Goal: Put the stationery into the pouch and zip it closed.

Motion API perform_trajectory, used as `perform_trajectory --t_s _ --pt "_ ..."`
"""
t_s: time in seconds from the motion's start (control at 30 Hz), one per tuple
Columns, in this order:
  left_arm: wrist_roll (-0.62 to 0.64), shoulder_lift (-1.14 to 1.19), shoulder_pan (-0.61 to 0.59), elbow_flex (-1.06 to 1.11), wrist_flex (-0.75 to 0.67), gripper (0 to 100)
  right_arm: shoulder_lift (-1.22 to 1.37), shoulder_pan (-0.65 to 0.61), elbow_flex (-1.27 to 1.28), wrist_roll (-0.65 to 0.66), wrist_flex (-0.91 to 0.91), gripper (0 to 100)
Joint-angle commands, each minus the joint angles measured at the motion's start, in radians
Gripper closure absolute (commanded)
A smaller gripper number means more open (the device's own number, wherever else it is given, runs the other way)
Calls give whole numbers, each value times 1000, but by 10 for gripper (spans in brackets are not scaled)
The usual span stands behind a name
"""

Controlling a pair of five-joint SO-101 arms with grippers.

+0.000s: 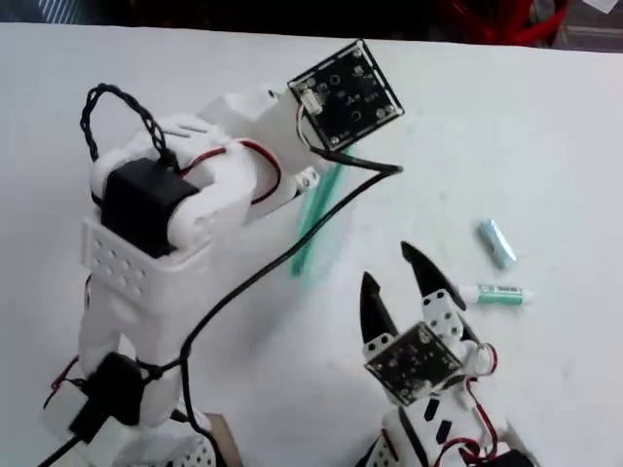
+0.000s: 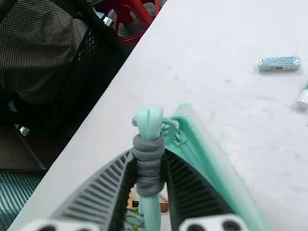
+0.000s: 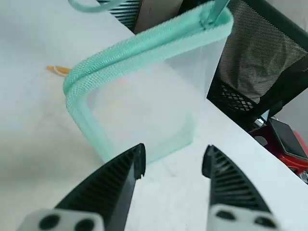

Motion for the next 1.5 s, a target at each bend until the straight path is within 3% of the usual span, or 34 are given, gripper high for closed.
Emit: perform_trajectory --t_s 0.0,0.13,0.4,0.63,0.8,0.93,1.17,1.47 --pt "15 30 -16 -38 -32 977 1 134 -98 -84 -21 707" --pt "20 90 -45 -38 -71 977 1 248 -190 -170 -15 661" --pt "17 105 -27 -41 -35 977 2 251 -213 -183 7 661" --pt "15 -30 -33 -40 -43 977 1 248 -106 -183 -36 661" --pt "28 -39 -35 -35 -75 977 2 79 -126 -189 -84 661" --pt "100 -31 -35 -40 -114 977 5 5 -184 -187 -2 662" --pt "180 -31 -27 -41 -186 976 -1 -4 -238 -195 56 662" --pt "184 -21 -25 -40 -193 935 -2 -4 -209 -189 58 662"
